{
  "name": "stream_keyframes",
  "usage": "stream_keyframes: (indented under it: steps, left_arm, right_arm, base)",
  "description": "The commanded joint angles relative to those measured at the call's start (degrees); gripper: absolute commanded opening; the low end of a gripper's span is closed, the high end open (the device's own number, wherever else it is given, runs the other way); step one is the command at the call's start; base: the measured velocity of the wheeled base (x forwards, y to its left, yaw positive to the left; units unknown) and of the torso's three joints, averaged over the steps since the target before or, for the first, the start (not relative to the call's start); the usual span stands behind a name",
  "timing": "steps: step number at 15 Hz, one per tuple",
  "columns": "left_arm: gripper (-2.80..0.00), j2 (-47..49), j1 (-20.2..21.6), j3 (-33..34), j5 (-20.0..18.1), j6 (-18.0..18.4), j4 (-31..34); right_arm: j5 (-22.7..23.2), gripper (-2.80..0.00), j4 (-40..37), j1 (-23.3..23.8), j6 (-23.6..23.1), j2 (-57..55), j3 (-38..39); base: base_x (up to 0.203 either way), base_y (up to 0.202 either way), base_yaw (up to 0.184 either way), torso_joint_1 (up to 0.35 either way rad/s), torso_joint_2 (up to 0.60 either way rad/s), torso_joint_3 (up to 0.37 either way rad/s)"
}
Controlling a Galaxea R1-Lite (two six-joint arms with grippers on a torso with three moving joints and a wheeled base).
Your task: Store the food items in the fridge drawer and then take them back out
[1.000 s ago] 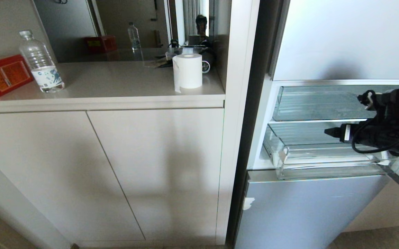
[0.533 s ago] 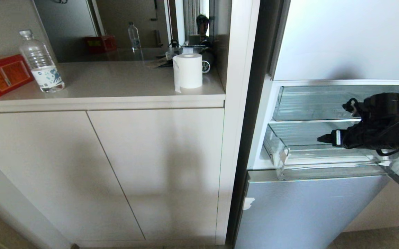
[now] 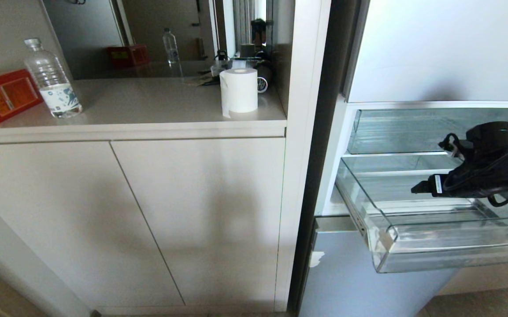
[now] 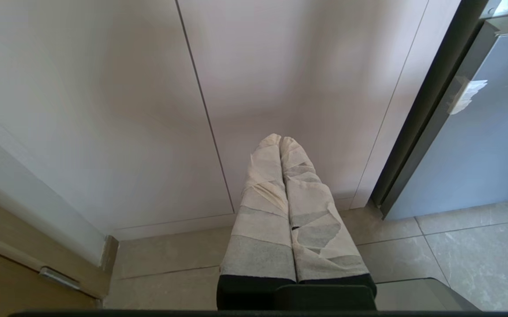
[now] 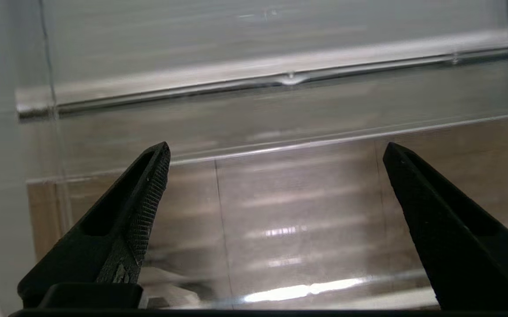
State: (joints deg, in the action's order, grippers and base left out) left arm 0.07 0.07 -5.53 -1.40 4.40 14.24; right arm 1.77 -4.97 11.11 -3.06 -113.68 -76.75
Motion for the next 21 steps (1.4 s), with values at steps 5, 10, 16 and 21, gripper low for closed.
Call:
stream_keyframes:
  steps: [5, 10, 16, 21]
  left_arm:
    - [-2.8, 0.01, 0.01, 0.0, 0.0, -0.01, 0.09]
    - [-2.8, 0.01, 0.01, 0.0, 0.0, -0.01, 0.08]
    - [-2.8, 0.01, 0.01, 0.0, 0.0, 0.08, 0.0]
    - [-2.8, 0.01, 0.01, 0.0, 0.0, -0.01, 0.08]
  right_arm:
    - [-0.01, 0.0, -0.83, 0.58, -0.19, 1.35, 0.81]
    - [-0.01, 0.0, -0.91, 1.54, -0.25, 3.81, 3.41]
    - [0.08, 0.0, -2.23, 2.49, -1.25, 8.01, 7.12]
    - [0.08, 0.0, -2.23, 3.49, -1.24, 9.69, 9.91]
  base:
    - [0.0, 0.0, 0.0, 0.0, 0.0, 0.0]
    - [0.0, 0.0, 0.0, 0.0, 0.0, 0.0]
    - [0.0, 0.0, 0.0, 0.0, 0.0, 0.0]
    - [0.0, 0.0, 0.0, 0.0, 0.0, 0.0]
